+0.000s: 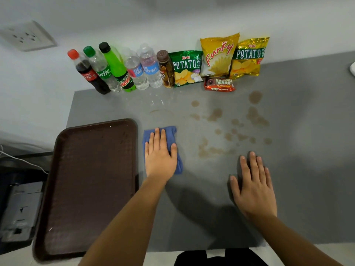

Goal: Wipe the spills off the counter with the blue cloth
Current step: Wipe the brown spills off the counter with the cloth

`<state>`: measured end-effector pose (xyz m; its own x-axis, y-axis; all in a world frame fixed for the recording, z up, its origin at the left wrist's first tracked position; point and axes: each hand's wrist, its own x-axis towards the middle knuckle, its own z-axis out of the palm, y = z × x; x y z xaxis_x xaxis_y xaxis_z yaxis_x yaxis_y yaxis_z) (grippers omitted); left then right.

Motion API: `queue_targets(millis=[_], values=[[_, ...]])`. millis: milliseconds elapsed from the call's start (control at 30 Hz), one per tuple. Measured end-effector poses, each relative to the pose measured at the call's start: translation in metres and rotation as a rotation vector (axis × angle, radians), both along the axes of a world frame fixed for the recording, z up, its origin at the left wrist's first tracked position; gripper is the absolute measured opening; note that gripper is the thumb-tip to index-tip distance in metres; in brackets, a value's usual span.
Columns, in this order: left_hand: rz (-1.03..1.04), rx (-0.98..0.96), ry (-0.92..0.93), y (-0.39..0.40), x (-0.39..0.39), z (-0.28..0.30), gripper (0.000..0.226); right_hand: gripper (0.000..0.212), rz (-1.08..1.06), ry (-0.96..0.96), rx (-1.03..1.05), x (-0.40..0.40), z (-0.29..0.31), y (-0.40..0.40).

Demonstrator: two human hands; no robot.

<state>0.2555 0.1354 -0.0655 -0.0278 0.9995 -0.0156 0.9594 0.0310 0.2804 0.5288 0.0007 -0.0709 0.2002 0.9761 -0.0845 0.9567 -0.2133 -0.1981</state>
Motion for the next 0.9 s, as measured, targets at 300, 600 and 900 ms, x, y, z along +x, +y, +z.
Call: queue_targets(millis=[300, 600, 900], values=[[-0.105, -0.097, 0.063, 0.1, 0.003, 0.011, 0.066, 0.073, -0.008, 0.002, -0.001, -0.002, 0.004, 0.001], [-0.302, -0.099, 0.035, 0.077, 0.048, 0.014, 0.064, 0.074, -0.001, 0.026, -0.02, -0.003, 0.01, 0.002], [-0.11, -0.026, -0.034, 0.021, 0.002, 0.003, 0.066, 0.073, -0.008, 0.019, -0.005, -0.003, 0.01, 0.002]])
